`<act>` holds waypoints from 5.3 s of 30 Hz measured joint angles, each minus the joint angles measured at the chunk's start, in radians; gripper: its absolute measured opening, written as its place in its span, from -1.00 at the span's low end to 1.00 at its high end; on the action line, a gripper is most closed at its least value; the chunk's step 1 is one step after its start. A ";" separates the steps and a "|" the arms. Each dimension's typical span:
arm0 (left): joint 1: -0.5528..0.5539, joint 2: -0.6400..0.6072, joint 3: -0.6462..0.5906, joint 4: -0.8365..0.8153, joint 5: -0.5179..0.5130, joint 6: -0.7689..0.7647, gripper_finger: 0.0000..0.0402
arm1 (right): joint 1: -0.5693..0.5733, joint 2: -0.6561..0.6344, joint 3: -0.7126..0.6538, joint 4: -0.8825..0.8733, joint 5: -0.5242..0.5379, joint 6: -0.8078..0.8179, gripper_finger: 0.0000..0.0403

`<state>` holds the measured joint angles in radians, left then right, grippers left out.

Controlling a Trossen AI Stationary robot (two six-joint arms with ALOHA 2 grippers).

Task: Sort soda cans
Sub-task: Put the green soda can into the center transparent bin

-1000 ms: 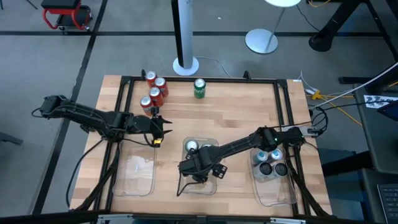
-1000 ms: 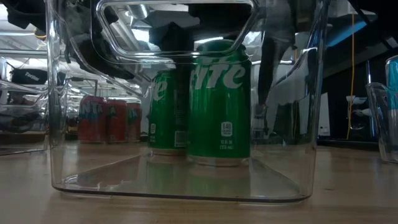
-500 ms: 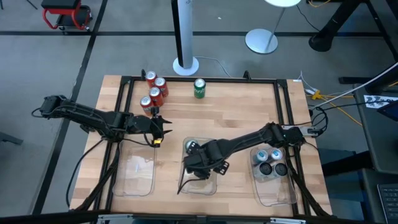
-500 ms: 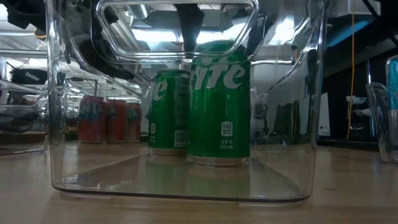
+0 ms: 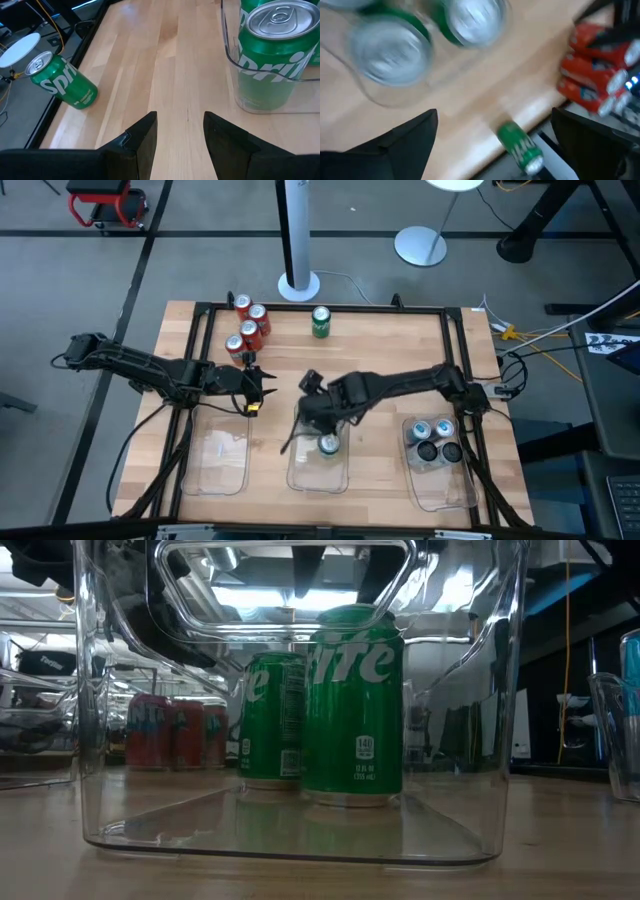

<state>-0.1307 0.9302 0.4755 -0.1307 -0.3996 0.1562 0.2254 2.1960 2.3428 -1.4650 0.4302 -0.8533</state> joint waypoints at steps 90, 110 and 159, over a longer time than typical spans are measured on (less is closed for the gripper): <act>0.001 -0.001 0.000 -0.037 0.000 0.003 -0.24 | -0.756 0.159 -0.182 0.511 -0.555 -0.243 0.98; 0.001 0.000 0.000 -0.037 0.000 0.004 -0.24 | -0.754 0.156 -0.210 0.558 -0.563 -0.264 0.58; 0.001 -0.001 0.000 -0.069 0.000 0.007 -0.24 | -0.408 -0.012 0.013 0.274 -0.548 -0.223 0.53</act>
<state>-0.1299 0.9295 0.4755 -0.1993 -0.3996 0.1631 -0.1829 2.1842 2.3558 -1.1914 -0.1183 -1.0760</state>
